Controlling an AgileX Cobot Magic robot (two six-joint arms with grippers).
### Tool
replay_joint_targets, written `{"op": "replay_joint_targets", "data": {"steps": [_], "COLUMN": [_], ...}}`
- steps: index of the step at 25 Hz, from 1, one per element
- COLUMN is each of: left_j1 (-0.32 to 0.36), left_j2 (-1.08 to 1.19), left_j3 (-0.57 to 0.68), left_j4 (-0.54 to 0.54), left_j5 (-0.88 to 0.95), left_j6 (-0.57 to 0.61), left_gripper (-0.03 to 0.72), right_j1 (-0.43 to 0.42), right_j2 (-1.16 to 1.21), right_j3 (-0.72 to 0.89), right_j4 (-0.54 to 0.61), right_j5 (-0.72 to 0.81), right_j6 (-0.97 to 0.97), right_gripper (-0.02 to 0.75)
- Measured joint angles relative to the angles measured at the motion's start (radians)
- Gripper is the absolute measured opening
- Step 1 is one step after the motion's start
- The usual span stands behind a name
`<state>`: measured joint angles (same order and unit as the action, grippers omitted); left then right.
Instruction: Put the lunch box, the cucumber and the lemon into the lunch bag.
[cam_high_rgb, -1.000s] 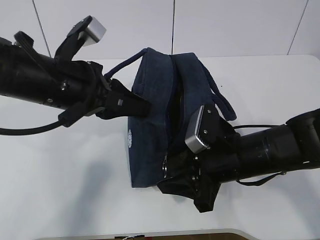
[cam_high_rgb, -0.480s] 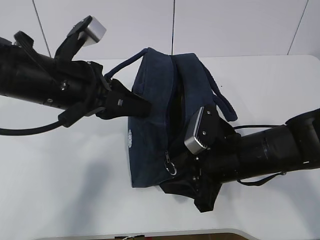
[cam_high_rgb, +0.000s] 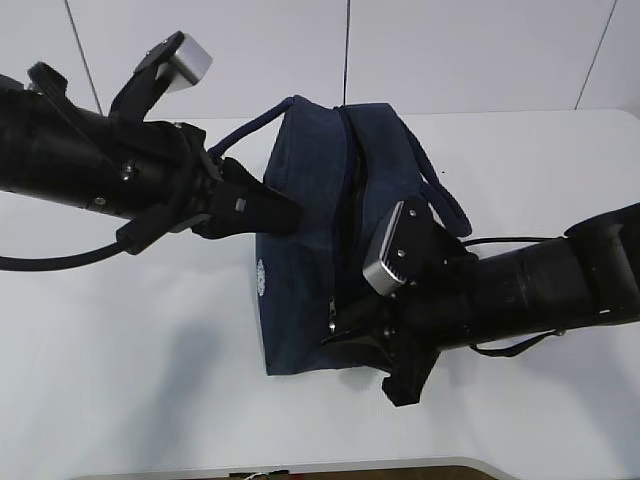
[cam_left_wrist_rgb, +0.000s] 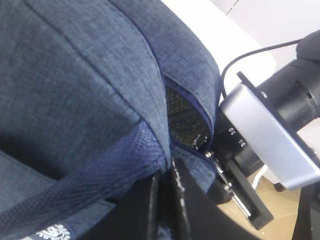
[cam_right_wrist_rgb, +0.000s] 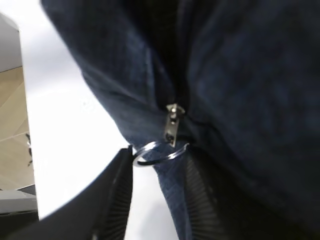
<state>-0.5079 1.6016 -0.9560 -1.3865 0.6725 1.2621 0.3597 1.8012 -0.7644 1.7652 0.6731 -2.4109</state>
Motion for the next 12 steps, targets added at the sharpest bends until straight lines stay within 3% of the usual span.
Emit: {"op": "replay_joint_targets", "data": {"steps": [7, 12], "left_j1": [0.000, 0.000], "left_j2": [0.000, 0.000], "left_j3": [0.000, 0.000], "left_j4": [0.000, 0.000], "left_j5": [0.000, 0.000], "left_j6": [0.000, 0.000], "left_gripper": [-0.010, -0.010], "right_j1": [0.000, 0.000], "right_j2": [0.000, 0.000], "right_j3": [-0.004, -0.004], "right_j4": [0.000, -0.003], "right_j5": [-0.011, 0.001], "right_j6": [0.050, 0.102], "right_gripper": [0.281, 0.382]}}
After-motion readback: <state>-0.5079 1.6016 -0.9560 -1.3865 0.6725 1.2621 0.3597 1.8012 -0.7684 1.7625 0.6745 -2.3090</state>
